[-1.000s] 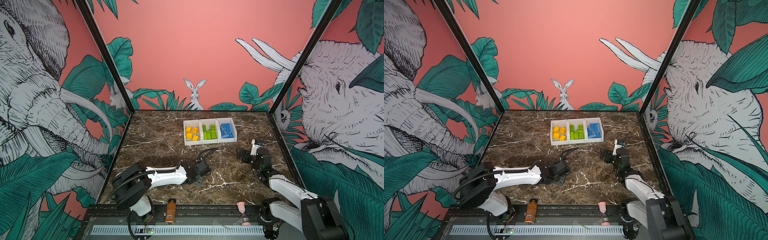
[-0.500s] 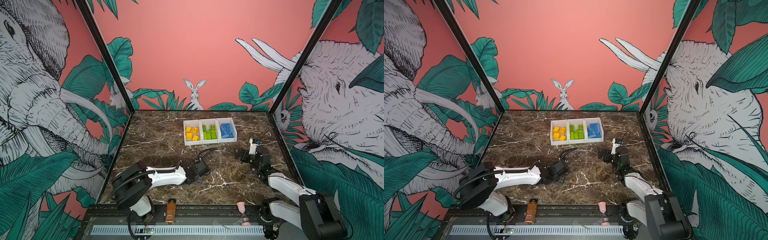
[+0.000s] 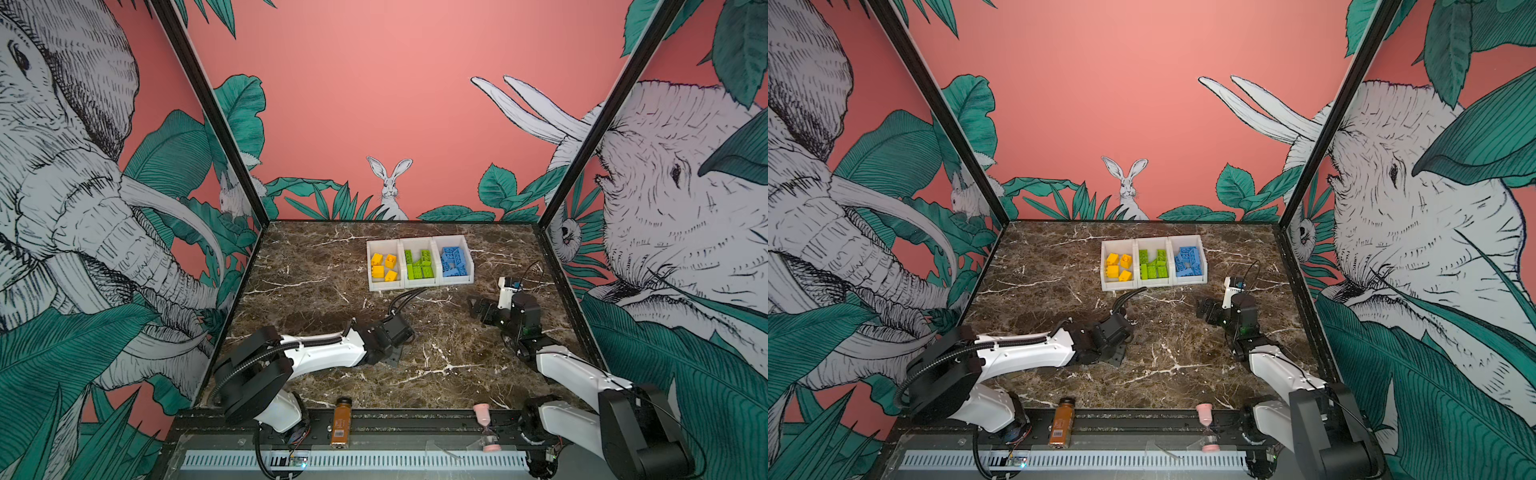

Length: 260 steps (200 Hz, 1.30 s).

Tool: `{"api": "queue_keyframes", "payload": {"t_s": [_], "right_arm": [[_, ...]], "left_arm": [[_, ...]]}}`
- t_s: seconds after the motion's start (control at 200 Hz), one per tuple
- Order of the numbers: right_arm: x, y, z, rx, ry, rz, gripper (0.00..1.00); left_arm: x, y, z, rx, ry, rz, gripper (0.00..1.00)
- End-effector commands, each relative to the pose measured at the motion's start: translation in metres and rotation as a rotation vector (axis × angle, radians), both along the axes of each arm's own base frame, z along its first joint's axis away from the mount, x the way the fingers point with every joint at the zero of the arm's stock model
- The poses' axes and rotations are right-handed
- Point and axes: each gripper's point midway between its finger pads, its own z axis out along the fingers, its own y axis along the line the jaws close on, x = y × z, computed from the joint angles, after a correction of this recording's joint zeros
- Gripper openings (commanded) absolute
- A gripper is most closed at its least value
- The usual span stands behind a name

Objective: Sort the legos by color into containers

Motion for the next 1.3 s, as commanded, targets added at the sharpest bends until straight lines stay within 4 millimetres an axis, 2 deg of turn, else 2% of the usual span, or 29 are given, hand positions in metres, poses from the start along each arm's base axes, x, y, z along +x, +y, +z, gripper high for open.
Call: {"api": "queue_keyframes", "payload": {"t_s": [0.0,0.145,0.27,0.385,0.415,0.44,0.56,0.775,0.86,0.91,1.02,1.095,1.18,1.295], "right_arm": [[0.009,0.006,0.015,0.013,-0.050,0.029,0.98],[0.010,0.010,0.015,0.023,-0.049,0.046,0.98],[0.010,0.011,0.015,0.023,-0.051,0.054,0.98],[0.008,0.011,0.016,0.020,-0.056,0.058,0.98],[0.008,0.011,0.017,0.018,-0.058,0.058,0.98],[0.008,0.010,0.018,0.017,-0.061,0.057,0.98],[0.009,0.007,0.016,-0.006,-0.066,0.047,0.98],[0.010,0.008,0.014,-0.017,-0.057,0.052,0.98],[0.010,0.008,0.016,-0.012,-0.068,0.052,0.98],[0.011,0.007,0.017,-0.013,-0.074,0.046,0.98],[0.011,0.007,0.016,-0.012,-0.074,0.045,0.98],[0.011,0.007,0.017,-0.010,-0.077,0.044,0.98],[0.010,0.006,0.020,-0.010,-0.088,0.042,0.98],[0.010,-0.004,0.032,-0.048,-0.134,-0.004,0.98]], "left_arm": [[0.010,0.011,0.027,-0.006,-0.056,-0.003,0.24],[0.045,0.017,0.078,-0.010,-0.182,-0.040,0.24],[0.094,0.013,0.119,-0.051,-0.290,-0.070,0.25],[0.140,0.001,0.140,-0.031,-0.357,-0.138,0.25],[0.150,-0.005,0.141,-0.020,-0.365,-0.159,0.24],[0.166,0.001,0.140,-0.008,-0.369,-0.138,0.25],[0.213,-0.004,0.134,-0.012,-0.368,-0.131,0.24],[0.266,-0.020,0.113,-0.044,-0.346,-0.134,0.24],[0.279,-0.023,0.107,-0.055,-0.335,-0.133,0.25],[0.283,-0.025,0.105,-0.055,-0.342,-0.134,0.30],[0.290,-0.017,0.103,-0.025,-0.355,-0.112,0.60],[0.292,-0.008,0.109,-0.016,-0.372,-0.093,0.73],[0.292,0.005,0.124,-0.016,-0.416,-0.061,0.84],[0.283,0.036,0.163,-0.035,-0.524,0.004,0.94]]}}
